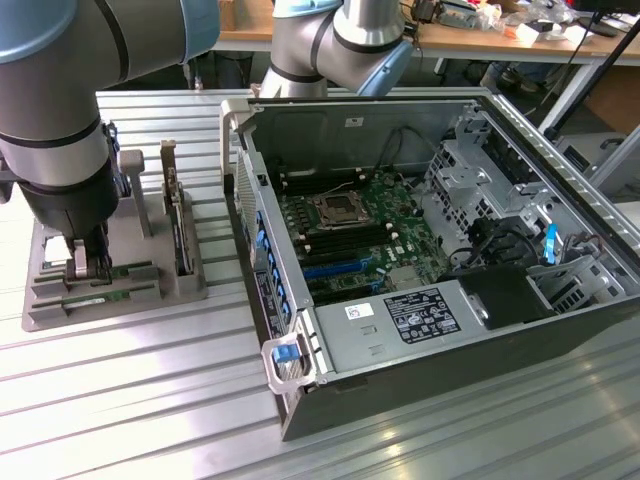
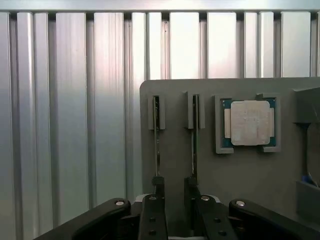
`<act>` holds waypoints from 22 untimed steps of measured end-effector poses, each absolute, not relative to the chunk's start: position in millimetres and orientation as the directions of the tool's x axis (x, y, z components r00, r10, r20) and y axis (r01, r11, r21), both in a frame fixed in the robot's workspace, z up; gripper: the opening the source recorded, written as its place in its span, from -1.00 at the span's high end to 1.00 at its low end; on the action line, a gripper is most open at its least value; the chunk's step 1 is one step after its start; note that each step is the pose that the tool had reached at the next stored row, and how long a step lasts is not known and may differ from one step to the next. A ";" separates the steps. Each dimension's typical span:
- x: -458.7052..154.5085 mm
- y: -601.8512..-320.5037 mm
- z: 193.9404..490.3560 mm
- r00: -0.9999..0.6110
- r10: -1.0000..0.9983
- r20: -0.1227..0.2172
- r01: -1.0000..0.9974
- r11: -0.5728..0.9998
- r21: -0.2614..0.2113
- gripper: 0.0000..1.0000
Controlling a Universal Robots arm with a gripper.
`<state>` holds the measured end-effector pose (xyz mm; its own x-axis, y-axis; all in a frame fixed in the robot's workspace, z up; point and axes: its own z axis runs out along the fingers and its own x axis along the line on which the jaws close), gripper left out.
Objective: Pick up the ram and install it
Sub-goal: 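Pick up the ram and move it above insertion slot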
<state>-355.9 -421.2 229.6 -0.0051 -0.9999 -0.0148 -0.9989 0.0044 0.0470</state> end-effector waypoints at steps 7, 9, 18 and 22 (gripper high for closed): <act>-360.5 -429.0 222.2 0.019 -1.000 -0.011 -0.999 -0.020 0.047 0.40; -362.9 -430.6 221.2 0.024 -1.000 -0.003 -0.999 -0.024 0.047 0.40; -363.1 -430.9 208.4 0.030 -1.000 0.002 -0.998 -0.030 0.047 0.40; -363.1 -430.8 208.3 0.030 -1.000 0.002 -0.998 -0.030 0.047 0.40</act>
